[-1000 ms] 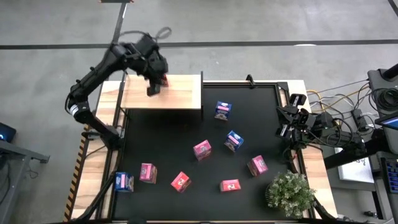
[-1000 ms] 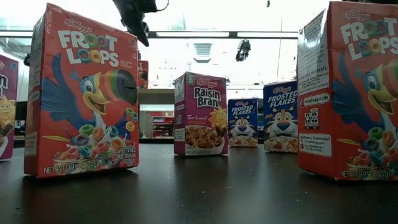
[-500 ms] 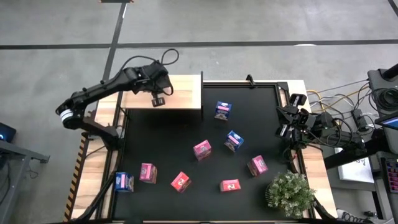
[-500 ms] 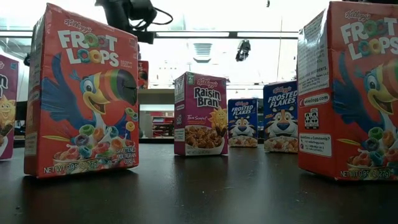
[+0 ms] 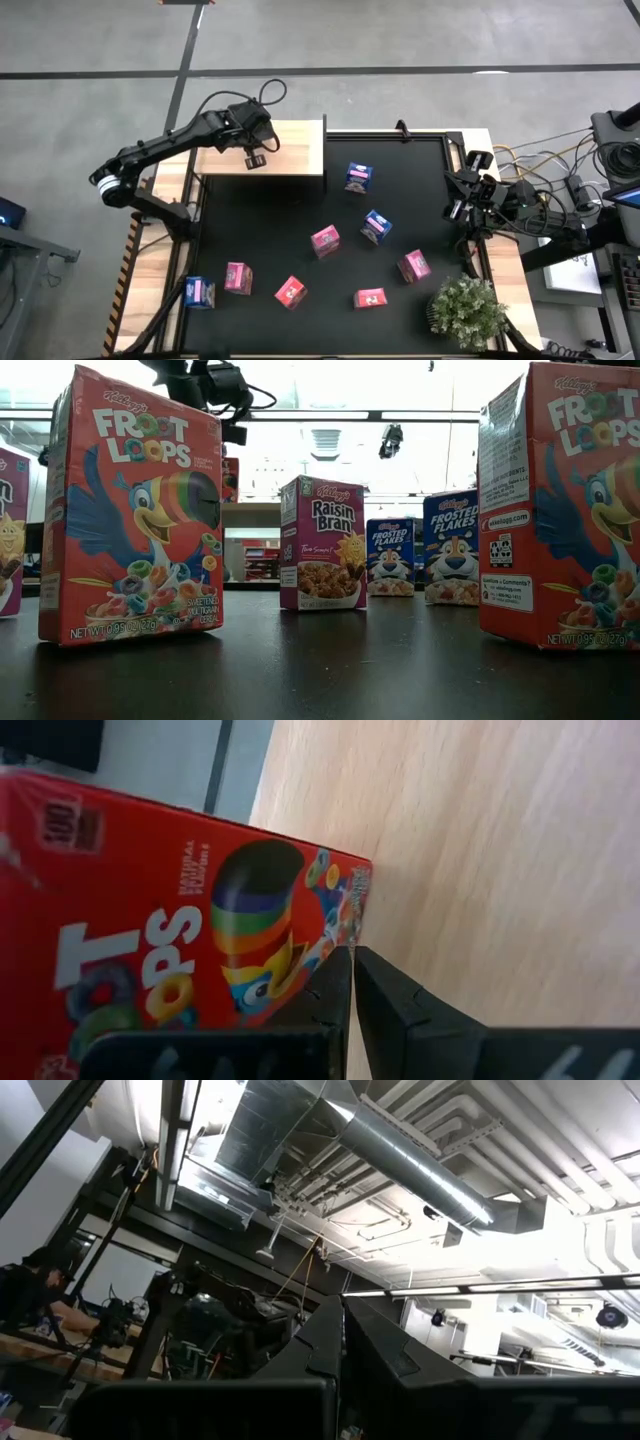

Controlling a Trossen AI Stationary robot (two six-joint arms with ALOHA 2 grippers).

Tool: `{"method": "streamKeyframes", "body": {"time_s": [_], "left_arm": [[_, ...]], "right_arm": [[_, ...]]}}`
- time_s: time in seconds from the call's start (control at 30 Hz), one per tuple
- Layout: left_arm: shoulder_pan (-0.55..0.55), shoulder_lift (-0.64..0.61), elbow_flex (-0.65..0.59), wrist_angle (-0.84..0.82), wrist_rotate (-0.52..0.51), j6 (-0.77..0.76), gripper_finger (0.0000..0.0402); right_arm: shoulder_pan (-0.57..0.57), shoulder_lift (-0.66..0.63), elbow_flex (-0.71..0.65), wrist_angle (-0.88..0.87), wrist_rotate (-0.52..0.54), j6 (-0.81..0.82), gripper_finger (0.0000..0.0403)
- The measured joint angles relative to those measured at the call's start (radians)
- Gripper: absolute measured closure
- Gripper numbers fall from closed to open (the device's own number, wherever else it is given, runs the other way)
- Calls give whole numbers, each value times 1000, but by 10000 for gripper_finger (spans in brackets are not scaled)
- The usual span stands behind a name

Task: Stack cereal on shelf
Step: Put the top red cereal box on the shelf

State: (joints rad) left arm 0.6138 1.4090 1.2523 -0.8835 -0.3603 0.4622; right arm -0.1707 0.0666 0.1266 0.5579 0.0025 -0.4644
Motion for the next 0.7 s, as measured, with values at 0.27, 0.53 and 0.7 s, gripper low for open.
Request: {"method": "streamKeyframes", "body": {"time_s": [0.27,0.53,0.7], "left_arm": [[23,0,-23,28,-1,26,402],[31,0,-25,40,1,37,402],[31,0,-25,65,2,36,402]], "right_arm": [[0,0,0,0,0,-1,394],[0,0,0,0,0,-2,394],[0,0,0,0,0,-4,394]]}}
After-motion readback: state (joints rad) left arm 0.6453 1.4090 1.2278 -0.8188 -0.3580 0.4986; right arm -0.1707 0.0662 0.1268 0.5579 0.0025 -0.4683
